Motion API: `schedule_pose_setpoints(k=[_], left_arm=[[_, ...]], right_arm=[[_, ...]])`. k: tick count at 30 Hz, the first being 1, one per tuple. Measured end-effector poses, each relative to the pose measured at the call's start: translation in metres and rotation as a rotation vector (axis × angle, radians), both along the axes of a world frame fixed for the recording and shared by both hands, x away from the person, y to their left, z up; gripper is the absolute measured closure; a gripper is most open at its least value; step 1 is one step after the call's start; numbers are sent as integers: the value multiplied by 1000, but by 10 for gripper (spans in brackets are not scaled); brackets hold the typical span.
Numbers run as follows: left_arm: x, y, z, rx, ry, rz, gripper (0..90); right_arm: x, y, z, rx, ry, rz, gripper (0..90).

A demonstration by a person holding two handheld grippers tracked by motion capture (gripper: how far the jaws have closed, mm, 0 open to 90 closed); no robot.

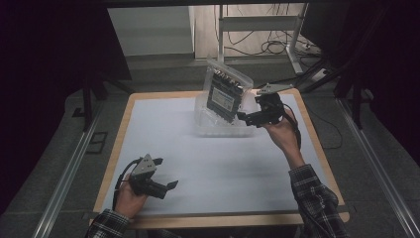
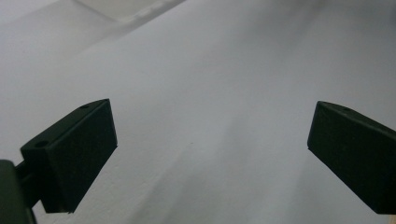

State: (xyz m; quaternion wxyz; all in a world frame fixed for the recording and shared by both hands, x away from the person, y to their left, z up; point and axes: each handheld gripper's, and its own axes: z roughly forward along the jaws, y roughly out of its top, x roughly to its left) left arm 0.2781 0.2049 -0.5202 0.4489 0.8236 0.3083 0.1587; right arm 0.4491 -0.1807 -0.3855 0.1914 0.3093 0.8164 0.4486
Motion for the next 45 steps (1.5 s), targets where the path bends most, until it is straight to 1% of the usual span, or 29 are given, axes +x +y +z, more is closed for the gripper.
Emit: schedule_pose_setpoints(k=[7, 12, 16, 18, 20, 21, 23, 25, 27, 36, 38, 45], left_arm=[[0, -1, 0, 8, 0, -2, 11], [-1, -1, 0, 8, -4, 1, 11], [-1, -1, 0, 8, -5, 2, 11], [-1, -1, 0, 9, -7, 2, 11], [-1, -1, 0, 10, -7, 3, 11], [-1, 0, 0, 9, -8, 3, 11], [-1, 0, 0, 9, -8, 4, 11], [-1, 0, 0, 11, -8, 4, 11], [-2, 0, 1, 10, -10, 4, 11], [-2, 0, 0, 11, -9, 10, 11], [-1, 1, 0, 4, -9, 16, 11], [-2, 1, 0, 12, -9, 16, 11]], right_arm=[[-9, -5, -12, -7, 2, -15, 12], [-14, -12, -19, 7, 19, -21, 1], [-22, -18, -26, 20, 15, -7, 0], [-25, -21, -30, 14, 18, -2, 0], [-28, -22, -32, -8, 23, -4, 0], [-30, -23, -33, -13, 23, -7, 0], [-33, -25, -34, -8, 37, -12, 0], [-36, -26, -35, -3, 50, -8, 0], [-41, -27, -36, -8, 54, -1, 0], [-60, -23, -40, -31, 40, 30, 0], [-65, -22, -41, -29, 38, 39, 0], [-81, -24, -45, -17, 36, 46, 0]])
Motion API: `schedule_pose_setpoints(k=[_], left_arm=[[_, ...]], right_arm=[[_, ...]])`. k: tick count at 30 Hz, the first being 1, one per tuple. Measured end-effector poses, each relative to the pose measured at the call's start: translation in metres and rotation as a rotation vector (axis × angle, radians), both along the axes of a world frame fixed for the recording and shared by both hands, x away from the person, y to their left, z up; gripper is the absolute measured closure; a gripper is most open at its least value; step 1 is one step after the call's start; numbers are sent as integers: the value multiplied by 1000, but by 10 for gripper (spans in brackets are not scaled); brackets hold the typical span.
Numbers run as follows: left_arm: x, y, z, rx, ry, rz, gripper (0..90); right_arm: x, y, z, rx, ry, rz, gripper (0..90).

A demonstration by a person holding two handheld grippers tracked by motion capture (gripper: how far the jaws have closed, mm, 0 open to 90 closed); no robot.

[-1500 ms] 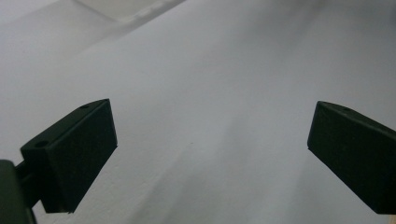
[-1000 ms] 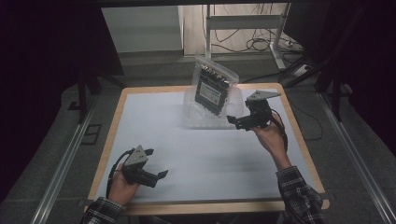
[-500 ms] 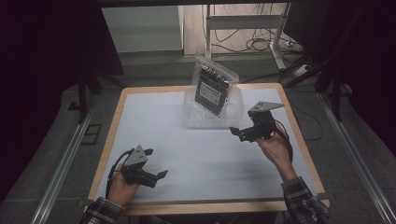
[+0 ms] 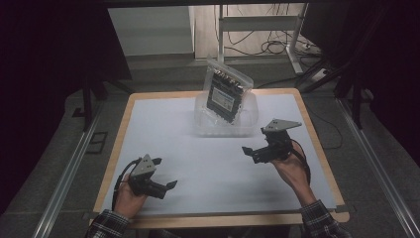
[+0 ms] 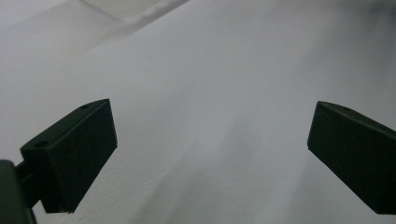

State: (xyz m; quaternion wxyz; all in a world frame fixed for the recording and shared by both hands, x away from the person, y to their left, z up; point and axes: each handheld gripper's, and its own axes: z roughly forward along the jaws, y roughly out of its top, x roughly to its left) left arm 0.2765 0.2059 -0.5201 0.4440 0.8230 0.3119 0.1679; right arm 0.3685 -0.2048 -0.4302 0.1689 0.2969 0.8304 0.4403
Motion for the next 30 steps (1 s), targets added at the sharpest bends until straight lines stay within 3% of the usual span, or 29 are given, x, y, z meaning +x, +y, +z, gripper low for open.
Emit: schedule_pose_setpoints(k=[13, 23, 30], left_arm=[[1, 1, 0, 0, 10, 6, 12], [1, 0, -1, 10, 14, 8, 12], [1, 0, -1, 15, 16, 8, 12]], right_arm=[[-28, -20, -23, 52, 18, 22, 0], [-42, -34, -46, 29, 31, 2, 0], [-43, -39, -60, -14, 77, -3, 0]])
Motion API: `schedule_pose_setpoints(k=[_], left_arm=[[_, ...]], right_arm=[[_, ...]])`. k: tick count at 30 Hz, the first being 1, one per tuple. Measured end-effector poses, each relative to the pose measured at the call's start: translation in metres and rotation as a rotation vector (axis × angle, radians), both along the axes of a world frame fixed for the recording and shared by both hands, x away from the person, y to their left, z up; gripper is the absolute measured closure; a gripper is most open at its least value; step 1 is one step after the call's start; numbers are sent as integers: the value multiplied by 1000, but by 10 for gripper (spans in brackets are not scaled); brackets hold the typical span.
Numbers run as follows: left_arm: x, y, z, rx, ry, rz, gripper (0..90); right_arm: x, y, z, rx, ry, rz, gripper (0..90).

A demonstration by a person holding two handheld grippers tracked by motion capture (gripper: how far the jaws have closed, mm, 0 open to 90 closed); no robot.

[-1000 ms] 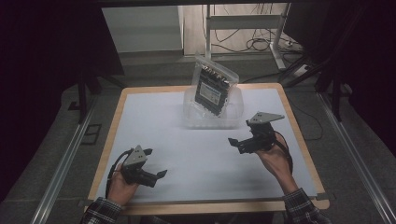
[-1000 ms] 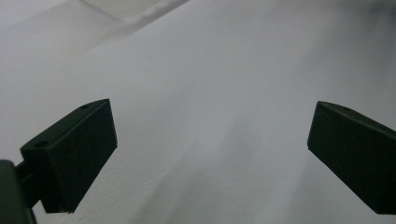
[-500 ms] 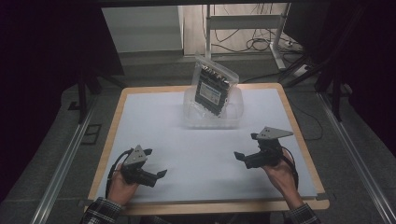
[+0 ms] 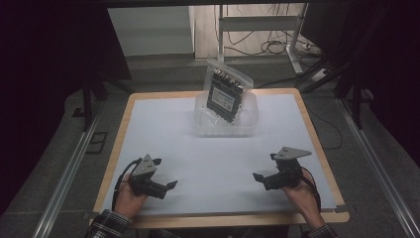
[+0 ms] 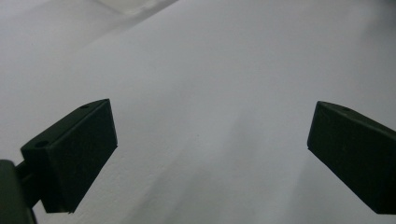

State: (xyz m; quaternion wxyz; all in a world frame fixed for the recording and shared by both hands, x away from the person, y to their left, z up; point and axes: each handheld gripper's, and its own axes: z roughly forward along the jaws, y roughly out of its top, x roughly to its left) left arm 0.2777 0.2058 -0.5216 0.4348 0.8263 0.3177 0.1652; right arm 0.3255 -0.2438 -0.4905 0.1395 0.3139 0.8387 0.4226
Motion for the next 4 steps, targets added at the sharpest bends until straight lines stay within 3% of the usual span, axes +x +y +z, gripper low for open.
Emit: schedule_pose_setpoints(k=[4], left_arm=[[0, 0, 0, 0, 0, 1, 12]], right_arm=[[0, 0, 1, 10, -7, -5, 0]])
